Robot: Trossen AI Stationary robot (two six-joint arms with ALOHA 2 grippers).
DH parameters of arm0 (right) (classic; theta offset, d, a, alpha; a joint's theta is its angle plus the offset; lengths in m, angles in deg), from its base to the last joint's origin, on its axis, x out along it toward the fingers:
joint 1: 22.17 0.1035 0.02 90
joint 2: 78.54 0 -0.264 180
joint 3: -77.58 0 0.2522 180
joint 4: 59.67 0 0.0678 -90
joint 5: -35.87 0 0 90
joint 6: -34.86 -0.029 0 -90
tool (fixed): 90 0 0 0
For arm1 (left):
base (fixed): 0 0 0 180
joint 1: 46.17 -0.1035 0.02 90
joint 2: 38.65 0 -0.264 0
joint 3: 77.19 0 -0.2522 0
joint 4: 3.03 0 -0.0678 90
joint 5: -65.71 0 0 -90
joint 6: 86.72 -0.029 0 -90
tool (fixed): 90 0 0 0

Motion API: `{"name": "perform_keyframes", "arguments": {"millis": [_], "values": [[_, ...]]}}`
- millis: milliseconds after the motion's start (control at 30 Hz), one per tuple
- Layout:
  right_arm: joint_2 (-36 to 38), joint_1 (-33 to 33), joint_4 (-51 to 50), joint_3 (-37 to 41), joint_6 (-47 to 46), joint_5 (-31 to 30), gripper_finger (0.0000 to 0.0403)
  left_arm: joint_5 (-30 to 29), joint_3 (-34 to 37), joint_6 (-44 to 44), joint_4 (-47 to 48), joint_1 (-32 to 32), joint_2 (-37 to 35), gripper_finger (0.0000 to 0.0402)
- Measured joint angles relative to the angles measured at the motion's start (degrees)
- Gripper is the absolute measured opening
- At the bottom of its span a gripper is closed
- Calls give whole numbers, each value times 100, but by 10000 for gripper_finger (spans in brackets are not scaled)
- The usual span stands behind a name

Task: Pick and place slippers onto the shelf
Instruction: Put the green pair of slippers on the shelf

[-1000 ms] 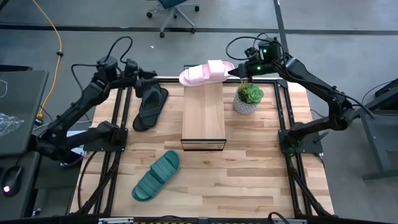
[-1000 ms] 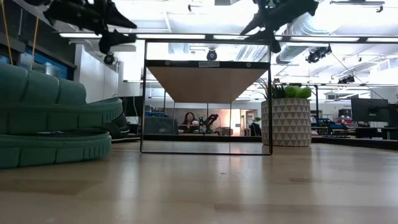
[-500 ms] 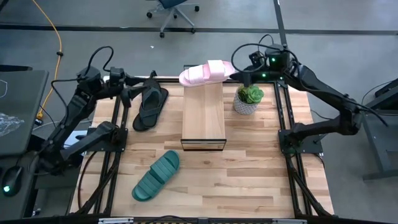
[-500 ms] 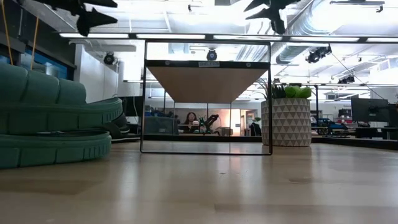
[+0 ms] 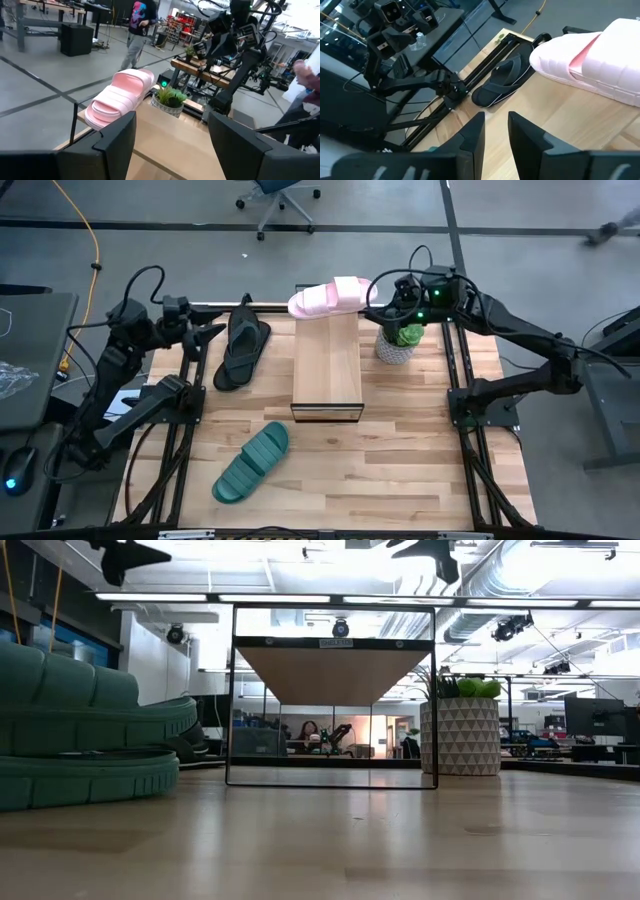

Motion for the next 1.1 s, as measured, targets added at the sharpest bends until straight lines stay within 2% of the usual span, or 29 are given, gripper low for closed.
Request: {"name": "perform_keyframes", "arguments": {"millis": [1100], "values": [[-2,146,-42,0,-4,-115,73,22,0,152,-9,0,-18,236]]}}
